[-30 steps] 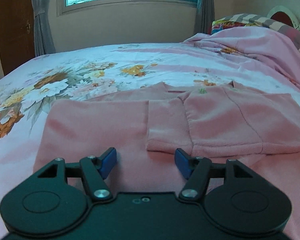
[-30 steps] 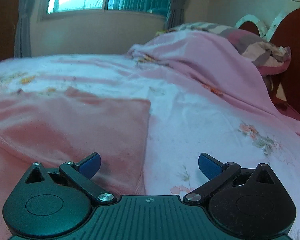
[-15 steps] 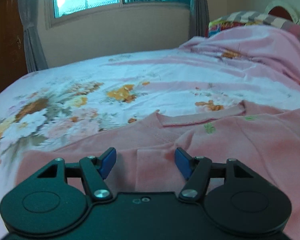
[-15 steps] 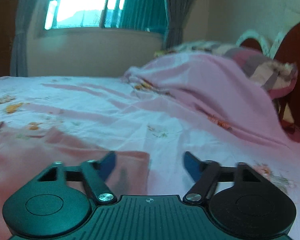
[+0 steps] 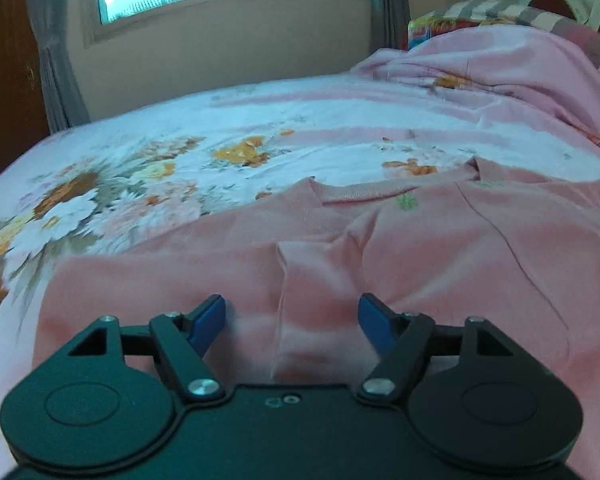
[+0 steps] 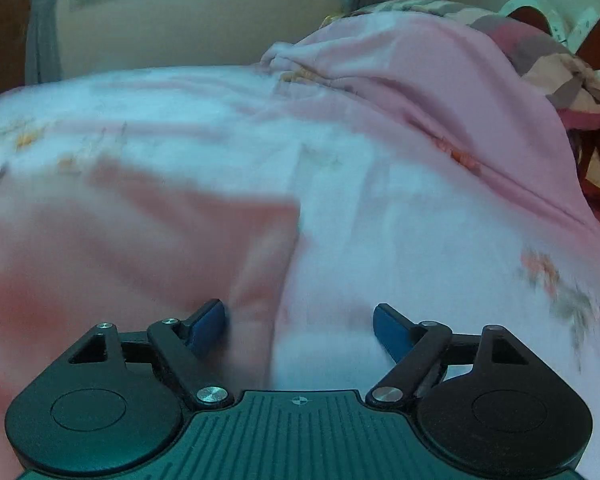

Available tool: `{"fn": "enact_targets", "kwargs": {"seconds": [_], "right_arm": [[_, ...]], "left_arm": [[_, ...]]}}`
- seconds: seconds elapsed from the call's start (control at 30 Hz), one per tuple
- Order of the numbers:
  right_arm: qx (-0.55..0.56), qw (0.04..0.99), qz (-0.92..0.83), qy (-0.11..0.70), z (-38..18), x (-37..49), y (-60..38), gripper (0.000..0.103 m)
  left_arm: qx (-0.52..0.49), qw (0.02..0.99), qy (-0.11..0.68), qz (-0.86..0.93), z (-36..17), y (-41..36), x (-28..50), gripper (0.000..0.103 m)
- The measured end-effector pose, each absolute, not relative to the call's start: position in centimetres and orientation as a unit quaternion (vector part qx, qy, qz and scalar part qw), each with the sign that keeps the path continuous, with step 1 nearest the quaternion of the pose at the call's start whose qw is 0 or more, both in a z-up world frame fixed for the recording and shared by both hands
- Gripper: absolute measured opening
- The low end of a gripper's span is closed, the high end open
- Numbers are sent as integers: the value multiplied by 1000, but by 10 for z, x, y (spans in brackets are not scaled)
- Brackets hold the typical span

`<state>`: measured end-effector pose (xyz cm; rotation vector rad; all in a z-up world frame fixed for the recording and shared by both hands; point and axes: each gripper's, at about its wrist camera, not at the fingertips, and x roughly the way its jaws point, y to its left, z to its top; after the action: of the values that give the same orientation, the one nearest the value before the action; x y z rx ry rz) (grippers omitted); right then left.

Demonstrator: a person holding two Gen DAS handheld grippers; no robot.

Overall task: Fold small clothes
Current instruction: 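Smooth the folded sweater with both open grippers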

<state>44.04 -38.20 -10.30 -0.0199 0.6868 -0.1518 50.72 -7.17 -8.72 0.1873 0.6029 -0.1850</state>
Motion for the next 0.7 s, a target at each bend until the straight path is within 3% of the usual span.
{"fn": "enact_targets", "kwargs": {"seconds": [0.2, 0.4, 0.7], "right_arm": [[5, 955, -81, 287, -74, 377, -386, 81], [45, 964, -68, 252, -46, 291, -376, 81], [63, 971, -46, 224, -33, 169, -330, 83]], "left_arm": [[65, 950, 295, -81, -66, -40, 453, 72], [102, 955, 274, -47, -54, -13, 356, 72], [119, 978, 164, -41, -29, -5, 212, 72]]}}
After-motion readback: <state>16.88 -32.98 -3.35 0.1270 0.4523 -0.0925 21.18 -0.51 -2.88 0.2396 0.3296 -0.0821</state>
